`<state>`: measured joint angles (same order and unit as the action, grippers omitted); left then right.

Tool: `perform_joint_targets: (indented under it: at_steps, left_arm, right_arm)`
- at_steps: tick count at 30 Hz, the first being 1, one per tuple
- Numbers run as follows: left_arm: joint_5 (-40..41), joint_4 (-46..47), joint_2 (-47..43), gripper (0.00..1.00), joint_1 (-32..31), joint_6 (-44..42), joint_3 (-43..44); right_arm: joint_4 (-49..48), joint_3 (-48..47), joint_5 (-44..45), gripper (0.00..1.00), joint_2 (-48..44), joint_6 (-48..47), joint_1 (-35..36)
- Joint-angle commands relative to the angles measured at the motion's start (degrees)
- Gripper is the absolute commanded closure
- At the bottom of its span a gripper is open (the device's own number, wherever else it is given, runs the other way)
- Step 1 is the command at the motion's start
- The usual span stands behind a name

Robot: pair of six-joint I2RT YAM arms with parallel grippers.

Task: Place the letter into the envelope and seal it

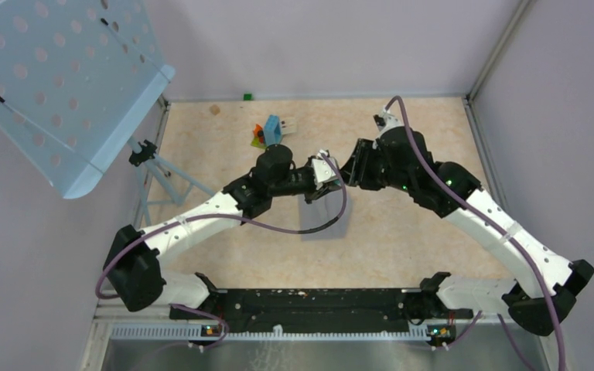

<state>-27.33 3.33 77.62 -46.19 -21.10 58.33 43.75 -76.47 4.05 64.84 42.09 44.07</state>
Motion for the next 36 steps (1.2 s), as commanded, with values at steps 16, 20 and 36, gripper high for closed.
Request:
perform_joint_targets:
  at_steps: [16,20,36]
  left_arm:
    - [-3.6,0.6,-1.9,1.00,-0.2,-1.1,0.2]
    - [-10.7,-8.7,-0.6,1.00,0.1,-2.0,4.0]
    - [-45.5,-23.5,0.9,1.00,3.7,2.7,9.5]
  right_arm:
    - [-5.1,2.2,0.0,0.62,0.8,-4.2,0.1]
    - [-5.0,2.0,-4.9,0.57,-0.7,-13.6,0.1]
    - [1.2,2.8,-31.2,0.48,-15.9,-32.0,0.2]
